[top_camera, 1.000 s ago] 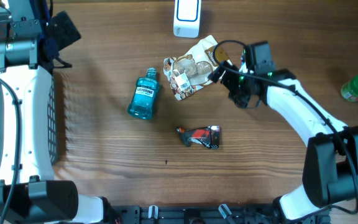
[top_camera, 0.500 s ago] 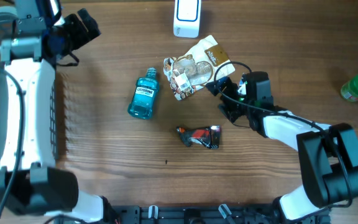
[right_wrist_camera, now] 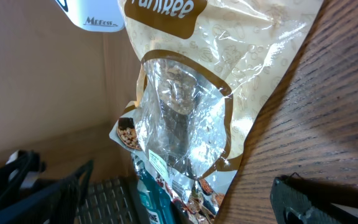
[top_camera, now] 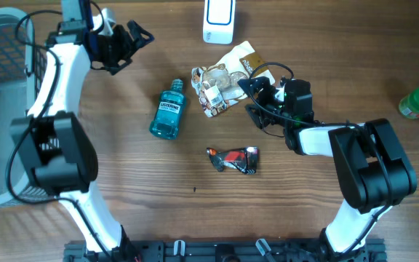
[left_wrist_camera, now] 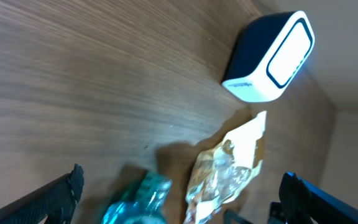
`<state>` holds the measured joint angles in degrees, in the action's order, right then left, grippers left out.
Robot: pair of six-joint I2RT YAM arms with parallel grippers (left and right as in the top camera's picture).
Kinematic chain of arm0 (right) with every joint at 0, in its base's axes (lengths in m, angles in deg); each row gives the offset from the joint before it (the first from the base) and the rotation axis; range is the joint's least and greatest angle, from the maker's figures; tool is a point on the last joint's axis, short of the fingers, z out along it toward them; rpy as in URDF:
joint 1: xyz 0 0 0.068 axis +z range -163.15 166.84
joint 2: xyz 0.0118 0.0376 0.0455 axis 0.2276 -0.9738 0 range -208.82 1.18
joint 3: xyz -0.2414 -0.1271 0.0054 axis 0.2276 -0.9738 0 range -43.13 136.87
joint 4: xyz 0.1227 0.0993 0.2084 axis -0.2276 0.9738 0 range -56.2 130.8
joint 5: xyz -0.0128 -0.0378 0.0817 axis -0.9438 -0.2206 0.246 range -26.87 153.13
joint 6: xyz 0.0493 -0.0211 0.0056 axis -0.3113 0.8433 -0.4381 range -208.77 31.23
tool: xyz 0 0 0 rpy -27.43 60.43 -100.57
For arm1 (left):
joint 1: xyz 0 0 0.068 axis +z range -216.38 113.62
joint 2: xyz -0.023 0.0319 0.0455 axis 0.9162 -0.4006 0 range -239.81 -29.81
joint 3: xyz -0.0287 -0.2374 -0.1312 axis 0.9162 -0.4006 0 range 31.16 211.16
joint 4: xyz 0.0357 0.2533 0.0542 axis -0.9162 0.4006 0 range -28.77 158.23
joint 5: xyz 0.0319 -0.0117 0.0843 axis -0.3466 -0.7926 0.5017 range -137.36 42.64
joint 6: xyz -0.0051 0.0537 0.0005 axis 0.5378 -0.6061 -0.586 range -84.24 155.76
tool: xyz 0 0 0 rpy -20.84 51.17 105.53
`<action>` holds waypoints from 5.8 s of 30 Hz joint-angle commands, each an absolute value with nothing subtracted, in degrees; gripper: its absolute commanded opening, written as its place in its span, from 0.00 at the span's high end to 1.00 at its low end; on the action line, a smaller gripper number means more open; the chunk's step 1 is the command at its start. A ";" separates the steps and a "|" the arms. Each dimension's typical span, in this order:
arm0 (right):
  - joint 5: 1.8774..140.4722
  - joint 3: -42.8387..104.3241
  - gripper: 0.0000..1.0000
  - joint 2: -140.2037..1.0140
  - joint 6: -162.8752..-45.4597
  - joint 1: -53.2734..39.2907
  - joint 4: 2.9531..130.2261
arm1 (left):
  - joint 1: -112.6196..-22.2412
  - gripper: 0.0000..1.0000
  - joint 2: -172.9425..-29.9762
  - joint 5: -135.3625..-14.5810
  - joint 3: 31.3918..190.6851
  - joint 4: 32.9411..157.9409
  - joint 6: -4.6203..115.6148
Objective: Scan the item barcode
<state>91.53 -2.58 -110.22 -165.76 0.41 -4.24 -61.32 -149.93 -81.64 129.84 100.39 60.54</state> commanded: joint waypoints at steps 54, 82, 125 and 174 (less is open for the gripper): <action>81.09 10.40 0.00 -120.84 -163.97 0.82 12.66 | -78.79 0.96 -168.27 -78.38 129.64 93.22 66.66; 96.36 23.72 0.63 -134.32 -153.04 2.64 13.82 | -78.68 0.96 -168.27 -78.12 129.62 94.53 66.24; 105.63 23.72 0.90 -92.91 -139.79 -7.61 41.20 | -78.41 0.00 -168.16 -78.14 129.64 94.93 66.26; 64.96 23.72 0.95 -83.55 -112.89 5.98 17.51 | -69.04 0.00 -143.48 -52.15 129.64 106.27 66.22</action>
<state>79.19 23.58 -80.42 -125.67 2.31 23.04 -72.88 -149.16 -54.47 129.75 105.35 66.52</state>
